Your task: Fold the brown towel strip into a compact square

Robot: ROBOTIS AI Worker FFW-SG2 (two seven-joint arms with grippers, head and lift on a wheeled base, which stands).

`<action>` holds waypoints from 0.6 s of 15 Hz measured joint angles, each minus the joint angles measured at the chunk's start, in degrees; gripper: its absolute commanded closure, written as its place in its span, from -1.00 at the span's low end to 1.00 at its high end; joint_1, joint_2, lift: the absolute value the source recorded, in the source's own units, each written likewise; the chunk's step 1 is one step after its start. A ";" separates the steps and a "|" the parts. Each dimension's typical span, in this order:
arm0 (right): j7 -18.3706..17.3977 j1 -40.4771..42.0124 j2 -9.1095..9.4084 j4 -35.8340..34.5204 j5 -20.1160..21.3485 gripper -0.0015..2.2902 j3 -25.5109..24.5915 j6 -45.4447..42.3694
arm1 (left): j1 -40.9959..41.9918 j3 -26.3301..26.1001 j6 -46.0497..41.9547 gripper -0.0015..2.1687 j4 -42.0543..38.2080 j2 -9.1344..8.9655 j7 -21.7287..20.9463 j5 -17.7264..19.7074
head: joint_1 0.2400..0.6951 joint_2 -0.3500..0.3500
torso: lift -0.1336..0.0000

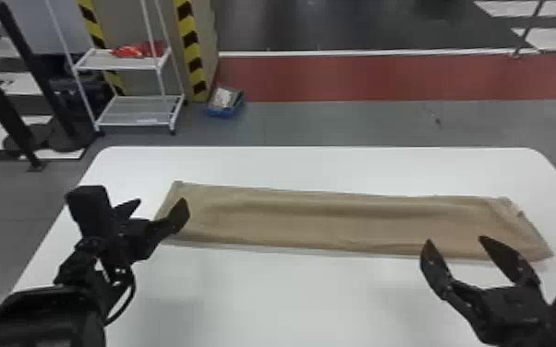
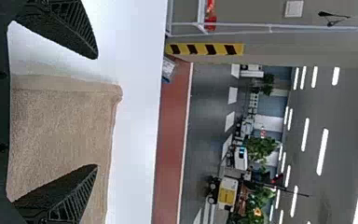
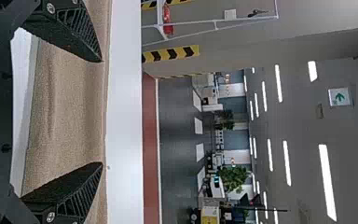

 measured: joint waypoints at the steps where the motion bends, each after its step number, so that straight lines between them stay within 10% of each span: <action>1: -0.02 -0.01 -0.17 0.01 -0.03 -0.91 0.02 0.12 | -0.75 0.32 0.88 -0.96 0.57 0.07 -0.23 -0.24 | 1.00 0.20 | -0.74; 9: -0.03 0.42 -1.22 -0.38 -0.37 -0.91 0.80 0.69 | -8.48 0.35 4.20 -0.80 11.28 0.76 -1.79 -5.34 | 1.00 0.26 | -0.74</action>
